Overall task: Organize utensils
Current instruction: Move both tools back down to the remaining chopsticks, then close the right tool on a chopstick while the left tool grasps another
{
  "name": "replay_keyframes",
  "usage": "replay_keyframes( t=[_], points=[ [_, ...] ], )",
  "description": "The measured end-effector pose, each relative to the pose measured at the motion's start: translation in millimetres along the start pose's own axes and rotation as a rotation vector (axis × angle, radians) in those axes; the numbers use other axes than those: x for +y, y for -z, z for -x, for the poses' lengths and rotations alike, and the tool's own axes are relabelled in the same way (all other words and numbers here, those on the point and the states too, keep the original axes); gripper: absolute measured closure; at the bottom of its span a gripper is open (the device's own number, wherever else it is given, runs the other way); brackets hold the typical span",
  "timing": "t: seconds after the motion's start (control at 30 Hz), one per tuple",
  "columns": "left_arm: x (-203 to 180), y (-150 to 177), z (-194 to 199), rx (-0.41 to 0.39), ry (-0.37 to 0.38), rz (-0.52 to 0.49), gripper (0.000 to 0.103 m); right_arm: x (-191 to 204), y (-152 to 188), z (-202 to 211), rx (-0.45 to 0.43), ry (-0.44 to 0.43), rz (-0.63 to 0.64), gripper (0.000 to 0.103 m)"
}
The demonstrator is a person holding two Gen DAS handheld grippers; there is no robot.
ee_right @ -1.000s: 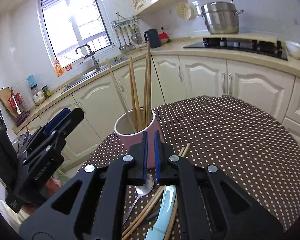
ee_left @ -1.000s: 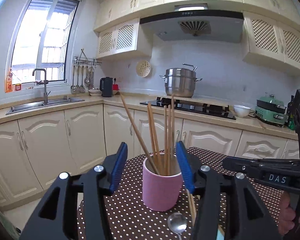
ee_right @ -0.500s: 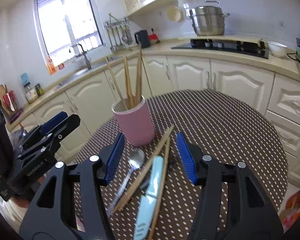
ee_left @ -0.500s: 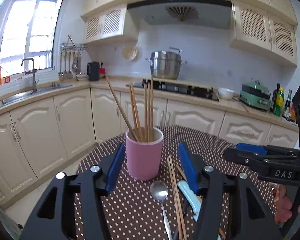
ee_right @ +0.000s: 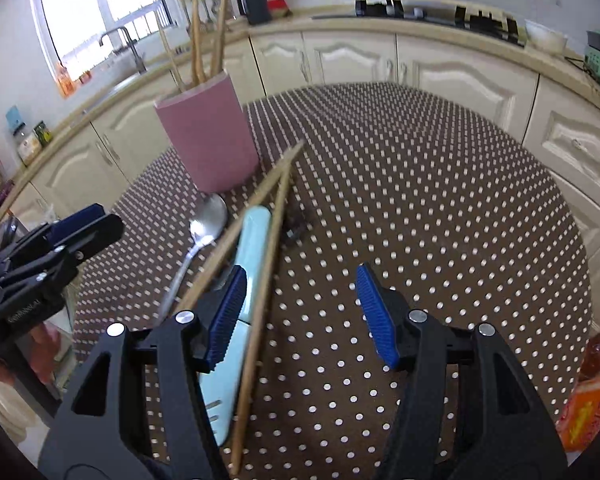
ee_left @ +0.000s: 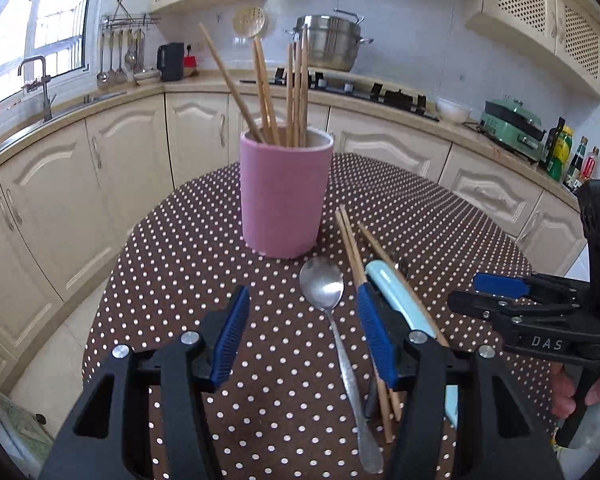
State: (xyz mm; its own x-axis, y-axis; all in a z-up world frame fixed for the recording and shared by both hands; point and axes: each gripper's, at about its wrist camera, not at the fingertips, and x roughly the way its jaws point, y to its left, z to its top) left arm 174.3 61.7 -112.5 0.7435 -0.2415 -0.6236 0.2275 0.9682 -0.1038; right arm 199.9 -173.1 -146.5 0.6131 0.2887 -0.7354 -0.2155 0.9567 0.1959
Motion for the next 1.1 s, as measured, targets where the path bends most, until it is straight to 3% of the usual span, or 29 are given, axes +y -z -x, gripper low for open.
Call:
replay_keyframes(
  t=[0.33, 0.5, 0.57, 0.67, 0.7, 0.73, 0.83, 1.0, 1.1],
  points=[
    [3, 10, -14, 0.058, -0.007, -0.020, 0.048, 9, -4, -28, 0.040, 0.026, 0.023, 0.047],
    [3, 9, -16, 0.062, -0.015, -0.023, 0.048, 22, -13, -34, 0.056, 0.039, 0.072, 0.059],
    [3, 10, -17, 0.063, -0.017, -0.025, 0.048, 28, -13, -40, 0.083, 0.058, 0.096, 0.072],
    [3, 10, -19, 0.069, -0.017, -0.024, 0.048, 38, -14, -47, 0.089, 0.105, 0.140, 0.080],
    [3, 9, -19, 0.069, -0.014, -0.020, 0.048, 39, -15, -48, 0.089, 0.102, 0.145, 0.082],
    [3, 9, -19, 0.070, -0.007, -0.017, 0.048, 40, -15, -48, 0.092, 0.093, 0.137, 0.092],
    [0, 8, -21, 0.086, 0.028, -0.016, 0.048, 35, -16, -46, 0.101, 0.063, 0.107, 0.096],
    [-13, 2, -30, 0.134, 0.110, -0.049, 0.048, 9, -19, -40, 0.120, -0.032, -0.021, 0.096],
    [-25, -2, -44, 0.182, 0.129, -0.078, 0.048, -2, -20, -37, 0.113, -0.026, -0.037, 0.096]
  ],
)
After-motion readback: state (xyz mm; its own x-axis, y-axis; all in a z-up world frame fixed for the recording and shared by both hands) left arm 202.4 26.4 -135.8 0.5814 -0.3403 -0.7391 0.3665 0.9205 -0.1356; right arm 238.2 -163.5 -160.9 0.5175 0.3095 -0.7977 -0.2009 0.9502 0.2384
